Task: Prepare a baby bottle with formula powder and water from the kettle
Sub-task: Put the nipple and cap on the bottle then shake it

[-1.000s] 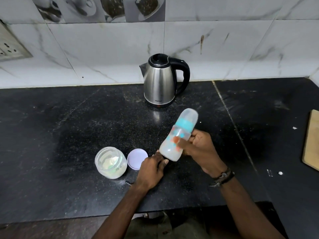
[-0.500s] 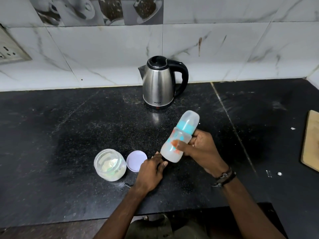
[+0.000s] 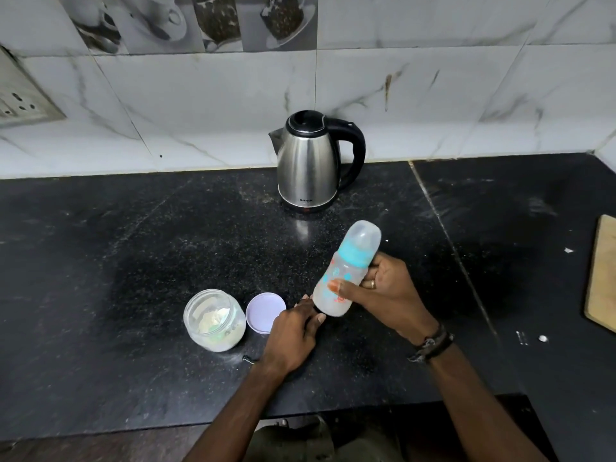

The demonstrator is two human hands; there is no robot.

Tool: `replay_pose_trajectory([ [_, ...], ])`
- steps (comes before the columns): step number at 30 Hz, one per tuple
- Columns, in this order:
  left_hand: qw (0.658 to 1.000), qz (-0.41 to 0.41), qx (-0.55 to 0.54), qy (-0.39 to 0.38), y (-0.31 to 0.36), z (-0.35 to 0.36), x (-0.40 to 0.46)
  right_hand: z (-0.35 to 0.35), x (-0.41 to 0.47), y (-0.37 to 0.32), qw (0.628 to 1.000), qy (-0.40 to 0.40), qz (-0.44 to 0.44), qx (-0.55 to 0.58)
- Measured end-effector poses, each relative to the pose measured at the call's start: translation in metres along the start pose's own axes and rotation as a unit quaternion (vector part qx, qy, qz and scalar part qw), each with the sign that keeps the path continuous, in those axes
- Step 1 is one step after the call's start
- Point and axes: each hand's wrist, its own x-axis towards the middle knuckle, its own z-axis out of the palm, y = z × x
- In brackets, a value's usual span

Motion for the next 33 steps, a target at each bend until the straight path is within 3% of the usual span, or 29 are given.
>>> replay_pose_trajectory([
  [4,1.0,-0.002,0.001,-0.003,-0.003,0.001,0.001,0.0,-0.002,-0.001,0.996,0.024,-0.037,0.075],
  [8,1.0,0.001,0.003,-0.007,0.0,-0.001,0.0,-0.001,-0.002,0.0,0.999,0.004,-0.03,-0.018],
  [12,1.0,0.003,-0.003,-0.012,-0.003,0.001,0.0,-0.001,-0.006,-0.002,0.998,0.008,-0.04,0.054],
  [16,1.0,0.006,-0.005,-0.014,-0.005,0.002,0.0,-0.003,-0.005,0.002,0.999,0.005,-0.017,-0.029],
  [20,1.0,0.005,-0.002,-0.01,-0.005,0.003,0.001,-0.006,-0.007,-0.003,0.994,-0.025,-0.023,0.108],
  [23,1.0,0.012,0.003,-0.007,-0.006,0.003,0.0,-0.004,-0.004,-0.001,0.998,-0.002,-0.046,-0.036],
  [25,1.0,0.016,0.001,-0.006,-0.006,0.002,0.0,-0.003,-0.004,-0.001,0.997,-0.014,-0.039,-0.07],
  [29,1.0,0.008,-0.007,-0.009,-0.006,0.004,0.0,-0.001,-0.007,-0.006,0.99,-0.015,-0.014,0.14],
  [33,1.0,0.01,-0.004,-0.012,-0.005,0.004,0.0,-0.001,-0.009,-0.01,0.999,-0.024,-0.026,0.004],
])
